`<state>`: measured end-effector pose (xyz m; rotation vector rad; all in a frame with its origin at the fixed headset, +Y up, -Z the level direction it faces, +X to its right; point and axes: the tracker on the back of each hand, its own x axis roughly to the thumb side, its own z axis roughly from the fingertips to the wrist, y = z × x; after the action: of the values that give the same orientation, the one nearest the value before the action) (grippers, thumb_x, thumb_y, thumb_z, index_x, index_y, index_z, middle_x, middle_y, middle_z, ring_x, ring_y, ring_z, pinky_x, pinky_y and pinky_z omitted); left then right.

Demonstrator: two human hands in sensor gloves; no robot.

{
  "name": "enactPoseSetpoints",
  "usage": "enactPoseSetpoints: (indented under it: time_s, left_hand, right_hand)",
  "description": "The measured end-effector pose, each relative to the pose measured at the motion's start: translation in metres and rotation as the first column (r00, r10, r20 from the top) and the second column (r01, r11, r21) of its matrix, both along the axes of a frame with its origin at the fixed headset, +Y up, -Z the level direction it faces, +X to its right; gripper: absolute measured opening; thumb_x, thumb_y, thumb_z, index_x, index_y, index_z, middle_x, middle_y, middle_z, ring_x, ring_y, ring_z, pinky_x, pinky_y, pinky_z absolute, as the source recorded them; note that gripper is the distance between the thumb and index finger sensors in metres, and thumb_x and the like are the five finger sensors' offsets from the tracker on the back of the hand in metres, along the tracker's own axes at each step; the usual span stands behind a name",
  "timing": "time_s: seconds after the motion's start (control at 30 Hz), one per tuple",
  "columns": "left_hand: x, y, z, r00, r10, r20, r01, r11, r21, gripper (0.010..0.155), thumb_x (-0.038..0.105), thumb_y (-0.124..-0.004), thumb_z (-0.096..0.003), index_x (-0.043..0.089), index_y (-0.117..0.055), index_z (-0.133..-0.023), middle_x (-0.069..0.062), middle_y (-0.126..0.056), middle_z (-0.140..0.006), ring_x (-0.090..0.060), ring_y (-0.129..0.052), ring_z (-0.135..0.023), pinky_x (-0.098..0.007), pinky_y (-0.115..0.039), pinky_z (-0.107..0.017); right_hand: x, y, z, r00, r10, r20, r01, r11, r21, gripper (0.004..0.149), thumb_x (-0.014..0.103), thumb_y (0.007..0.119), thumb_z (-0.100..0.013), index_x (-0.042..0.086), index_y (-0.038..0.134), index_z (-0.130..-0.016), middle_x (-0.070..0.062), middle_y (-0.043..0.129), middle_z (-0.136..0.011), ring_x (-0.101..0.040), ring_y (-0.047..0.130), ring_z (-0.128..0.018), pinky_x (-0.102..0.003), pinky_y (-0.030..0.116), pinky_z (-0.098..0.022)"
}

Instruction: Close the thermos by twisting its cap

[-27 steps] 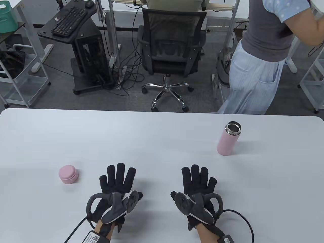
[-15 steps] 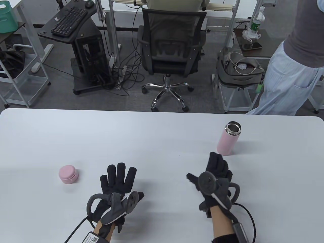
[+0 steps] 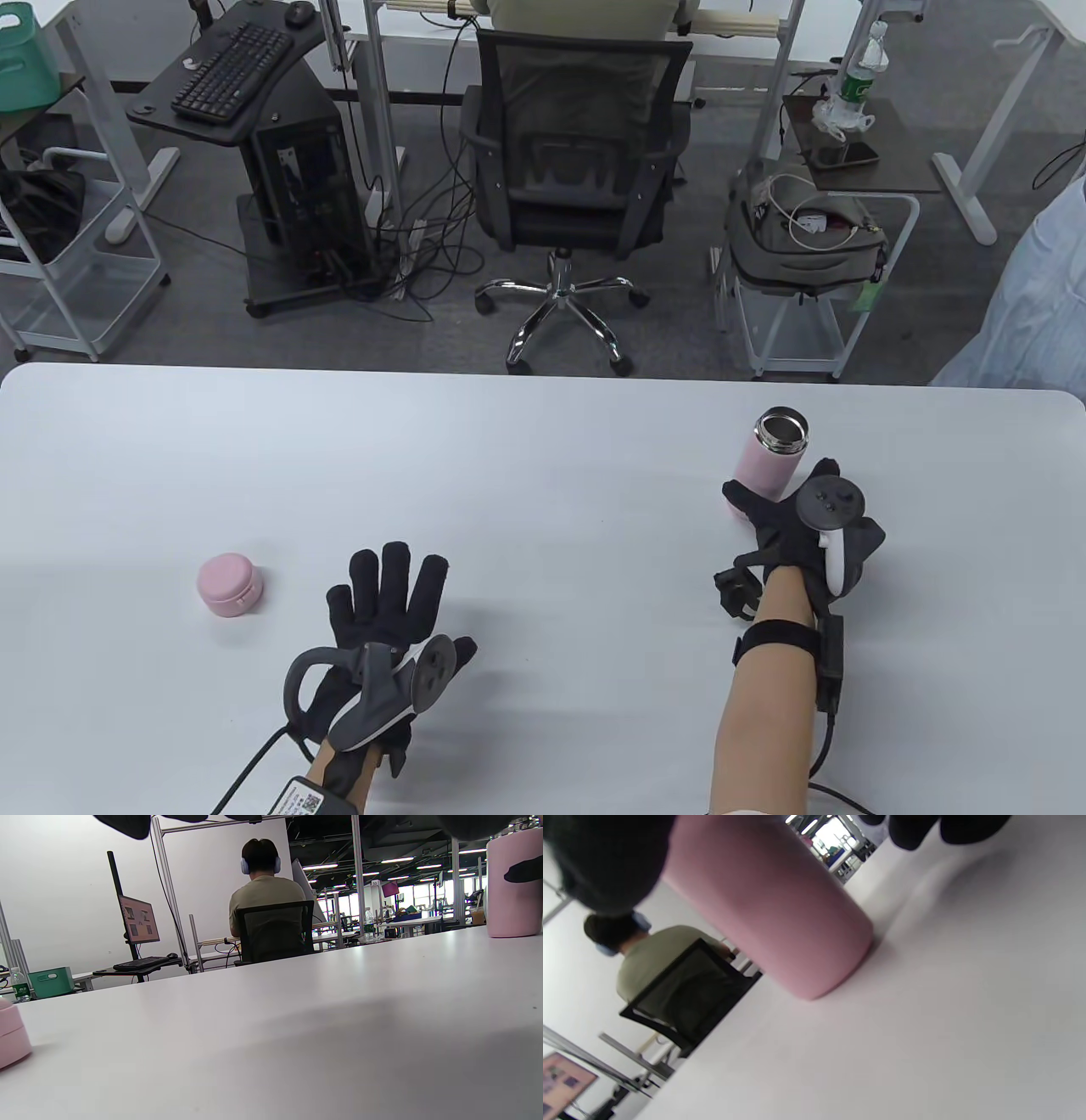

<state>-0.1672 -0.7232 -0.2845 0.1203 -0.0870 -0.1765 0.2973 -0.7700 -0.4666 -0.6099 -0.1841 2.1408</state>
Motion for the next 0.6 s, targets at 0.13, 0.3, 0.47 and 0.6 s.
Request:
enactPoseSetpoints:
  time_s: [0.13,0.3,0.47,0.6]
  left_hand:
    - [-0.001,-0.001,-0.001,1.000,-0.006,-0.006,0.006,1.000,-0.008,0.096,0.080,-0.059,-0.0481,0.031,-0.018,-0.121,-0.017,-0.022,-0.127,-0.050,-0.032,-0.112,-0.067,-0.046,-0.078]
    - [0.000,0.002,0.001,1.000,-0.010,-0.010,0.010,1.000,-0.014,0.096,0.080,-0.059,-0.0481,0.031,-0.018,-0.120,-0.017,-0.022,-0.127,-0.050,-0.032,-0.112,-0.067,-0.046,-0.078]
    - [0.000,0.003,0.001,1.000,-0.026,-0.013,0.025,1.000,-0.018,0.096,0.080,-0.059,-0.0481,0.031,-0.018,-0.121,-0.017,-0.023,-0.127,-0.050,-0.032,-0.112,-0.067,-0.046,-0.077]
    - [0.001,0.004,0.002,0.999,-0.039,-0.018,0.038,0.999,-0.023,0.096,0.079,-0.059,-0.0481,0.031,-0.019,-0.120,-0.017,-0.023,-0.127,-0.050,-0.032,-0.112,-0.067,-0.046,-0.077]
  right_hand:
    - [0.006,0.001,-0.006,0.999,-0.038,-0.026,0.038,0.999,0.033,0.099,0.054,0.077,-0.048,0.017,0.011,-0.111,-0.030,0.024,-0.119,-0.061,0.038,-0.105,-0.076,0.046,-0.069]
    - [0.007,-0.001,-0.011,0.994,-0.107,-0.022,0.108,0.992,0.063,0.097,0.049,0.081,-0.042,0.021,0.019,-0.112,-0.024,0.030,-0.119,-0.056,0.042,-0.106,-0.075,0.047,-0.069]
    - [0.005,0.000,-0.016,0.995,-0.097,-0.016,0.098,0.992,0.076,0.097,0.046,0.085,-0.037,0.018,0.027,-0.111,-0.019,0.038,-0.118,-0.051,0.051,-0.105,-0.071,0.052,-0.070]
    - [0.004,0.000,-0.016,0.997,-0.077,0.001,0.077,0.993,0.094,0.099,0.046,0.086,-0.034,0.020,0.028,-0.109,-0.016,0.043,-0.116,-0.047,0.057,-0.103,-0.066,0.057,-0.071]
